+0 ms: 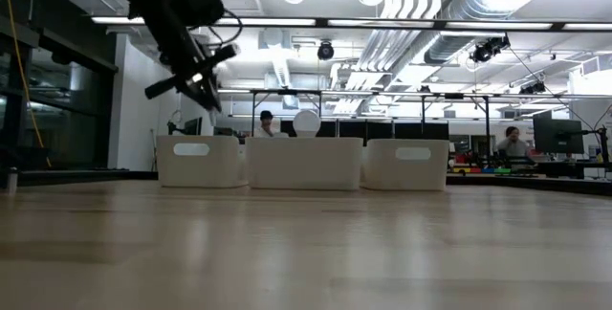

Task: Pick & Place Markers
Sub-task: Put the brown marker pen into the middle white bin

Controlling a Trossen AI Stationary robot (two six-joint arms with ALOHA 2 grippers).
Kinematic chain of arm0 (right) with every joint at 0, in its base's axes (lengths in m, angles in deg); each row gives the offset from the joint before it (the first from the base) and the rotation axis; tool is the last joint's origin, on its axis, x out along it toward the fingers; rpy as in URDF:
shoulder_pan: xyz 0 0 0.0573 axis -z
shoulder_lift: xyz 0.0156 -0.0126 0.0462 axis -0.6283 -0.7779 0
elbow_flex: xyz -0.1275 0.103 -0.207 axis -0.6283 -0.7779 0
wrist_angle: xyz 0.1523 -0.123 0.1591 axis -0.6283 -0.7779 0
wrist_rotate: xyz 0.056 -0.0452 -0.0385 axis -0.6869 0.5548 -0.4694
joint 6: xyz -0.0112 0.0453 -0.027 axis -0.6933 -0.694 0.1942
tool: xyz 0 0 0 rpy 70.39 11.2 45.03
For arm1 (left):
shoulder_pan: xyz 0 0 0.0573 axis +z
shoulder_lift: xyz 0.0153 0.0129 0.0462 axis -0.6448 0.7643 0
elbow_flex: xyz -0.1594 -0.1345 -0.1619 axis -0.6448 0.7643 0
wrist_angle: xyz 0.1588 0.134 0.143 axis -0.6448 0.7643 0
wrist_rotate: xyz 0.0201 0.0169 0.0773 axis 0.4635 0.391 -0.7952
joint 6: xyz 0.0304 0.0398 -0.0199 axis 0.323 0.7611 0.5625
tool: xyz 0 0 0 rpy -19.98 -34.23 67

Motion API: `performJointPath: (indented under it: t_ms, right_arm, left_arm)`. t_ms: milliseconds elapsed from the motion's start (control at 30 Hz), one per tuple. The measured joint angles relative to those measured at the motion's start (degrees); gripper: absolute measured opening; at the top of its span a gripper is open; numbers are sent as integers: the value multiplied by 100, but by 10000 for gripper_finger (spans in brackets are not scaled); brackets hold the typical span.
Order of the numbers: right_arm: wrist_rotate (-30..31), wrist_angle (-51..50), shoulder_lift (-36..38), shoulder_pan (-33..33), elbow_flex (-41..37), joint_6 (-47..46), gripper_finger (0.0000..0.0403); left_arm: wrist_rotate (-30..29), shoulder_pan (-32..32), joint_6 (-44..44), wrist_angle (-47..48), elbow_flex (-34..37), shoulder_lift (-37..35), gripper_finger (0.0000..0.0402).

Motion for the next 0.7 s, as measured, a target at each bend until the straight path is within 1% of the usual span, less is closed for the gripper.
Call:
performJointPath:
  t_ms: [133,233,367,533,700]
  right_arm:
    - [0,-166,24,0,0,41,154]
    - [20,-186,24,0,0,106,153]
    - [24,-219,24,0,0,150,153]
    - [37,-320,24,0,0,153,153]
    - [42,-366,24,0,0,153,153]
  left_arm:
    - [346,198,-20,63,-31,379,28]
    - [538,252,54,388,-317,803,28]
    - [621,243,157,1233,-951,1418,28]
    - [691,245,250,2396,-1962,2189,28]
    - [674,243,453,2938,-2693,2775,28]
